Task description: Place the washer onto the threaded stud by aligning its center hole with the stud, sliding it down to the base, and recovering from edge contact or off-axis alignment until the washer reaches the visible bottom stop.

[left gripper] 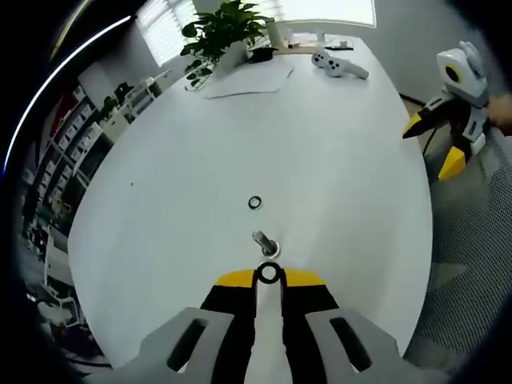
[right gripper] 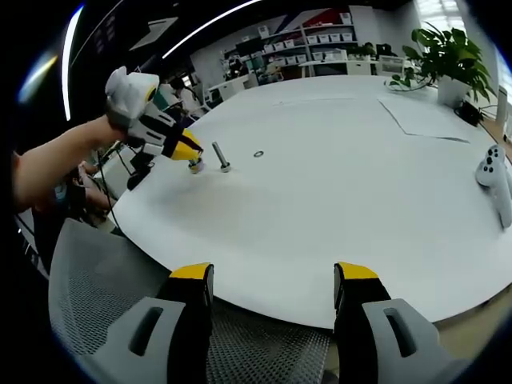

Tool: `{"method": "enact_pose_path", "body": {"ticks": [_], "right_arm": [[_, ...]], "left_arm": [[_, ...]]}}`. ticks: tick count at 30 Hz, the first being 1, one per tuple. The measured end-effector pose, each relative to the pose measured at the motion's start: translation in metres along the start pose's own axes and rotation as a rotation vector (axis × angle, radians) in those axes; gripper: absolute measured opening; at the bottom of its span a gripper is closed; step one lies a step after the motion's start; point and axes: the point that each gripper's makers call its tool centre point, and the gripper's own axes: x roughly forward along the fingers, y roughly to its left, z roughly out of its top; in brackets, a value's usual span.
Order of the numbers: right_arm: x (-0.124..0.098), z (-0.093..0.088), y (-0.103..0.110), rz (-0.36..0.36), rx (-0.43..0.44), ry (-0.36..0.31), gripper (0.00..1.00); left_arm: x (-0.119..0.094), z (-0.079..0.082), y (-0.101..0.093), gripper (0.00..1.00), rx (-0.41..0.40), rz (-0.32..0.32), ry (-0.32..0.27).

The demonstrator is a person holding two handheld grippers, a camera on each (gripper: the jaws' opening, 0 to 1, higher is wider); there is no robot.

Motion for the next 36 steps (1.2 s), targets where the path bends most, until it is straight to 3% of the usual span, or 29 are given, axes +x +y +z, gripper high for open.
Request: {"method": "enact_pose_path", "body": {"ticks": [8, 18, 36], "right_arm": [[0.0, 0.0, 0.0, 0.002, -0.002, 0.003, 0.63], [0.0, 0.0, 0.001, 0.002, -0.003, 0.005, 0.63], [0.001, 0.0, 0.001, 0.005, -0.003, 0.004, 0.63]], "left_arm": [[0.007, 0.017, 0.002, 0.08, 0.009, -0.026, 0.005], [0.012, 0.022, 0.007, 0.08, -0.002, -0.049, 0.024], [0.034, 0.011, 0.0, 0.08, -0.018, -0.113, 0.104]]}}
